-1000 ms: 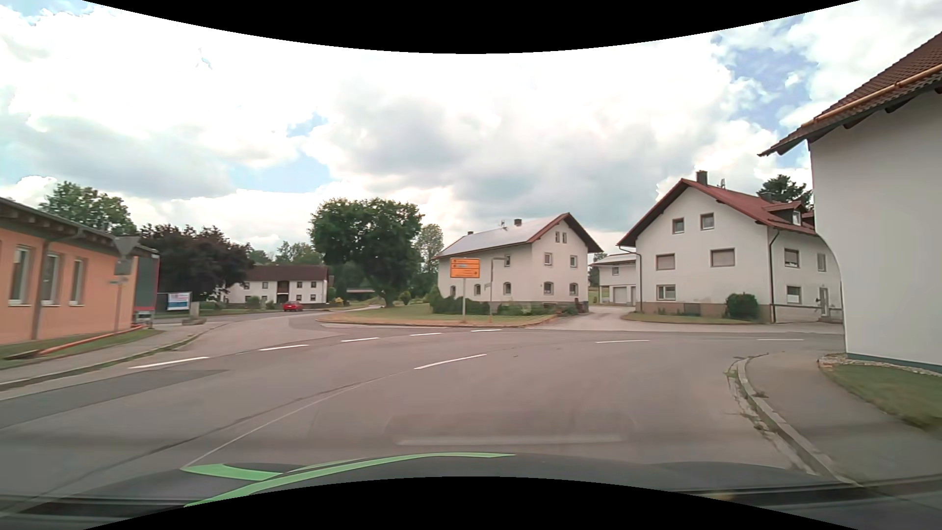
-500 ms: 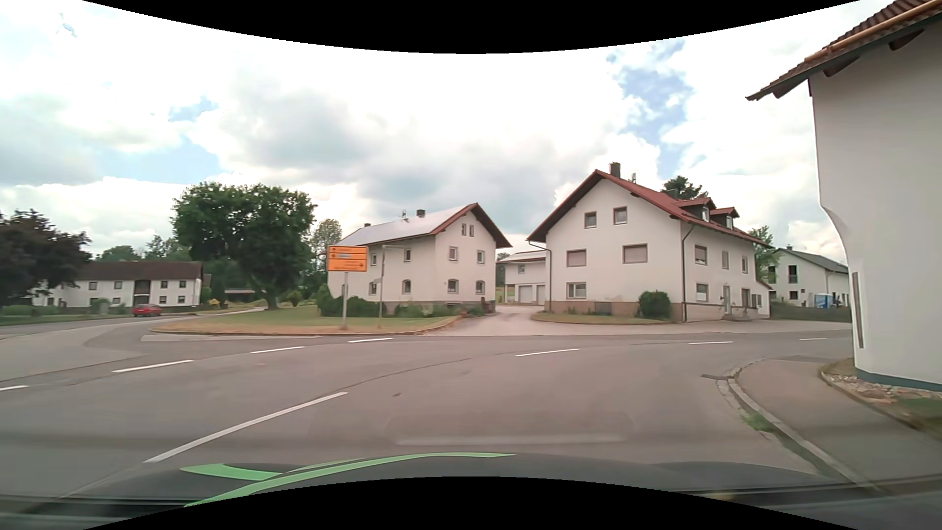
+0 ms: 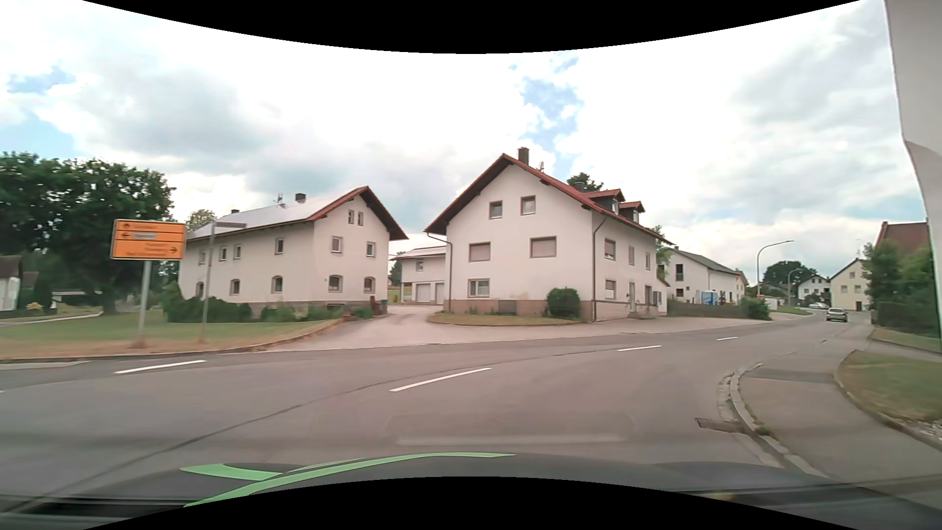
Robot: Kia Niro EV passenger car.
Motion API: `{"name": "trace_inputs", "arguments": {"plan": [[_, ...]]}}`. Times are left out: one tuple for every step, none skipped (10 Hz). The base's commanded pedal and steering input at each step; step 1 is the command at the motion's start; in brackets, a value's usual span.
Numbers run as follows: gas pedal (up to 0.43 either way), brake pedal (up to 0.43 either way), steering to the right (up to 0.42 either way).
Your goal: Follow the waypoints while adhering to traffic rules and regulations
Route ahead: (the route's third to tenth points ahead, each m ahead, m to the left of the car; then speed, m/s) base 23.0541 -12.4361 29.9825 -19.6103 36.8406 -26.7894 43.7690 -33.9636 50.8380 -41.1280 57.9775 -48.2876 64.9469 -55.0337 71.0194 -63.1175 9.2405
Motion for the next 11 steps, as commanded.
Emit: {"name": "trace_inputs", "arguments": {"plan": [[0.098,0.000,0.235],[0.098,0.000,0.235],[0.118,0.000,0.235],[0.118,0.000,0.236],[0.118,0.000,0.235],[0.130,0.000,0.235],[0.177,0.000,0.234],[0.197,0.000,0.232],[0.197,0.000,0.230],[0.197,0.000,0.224],[0.197,0.000,0.213]]}}
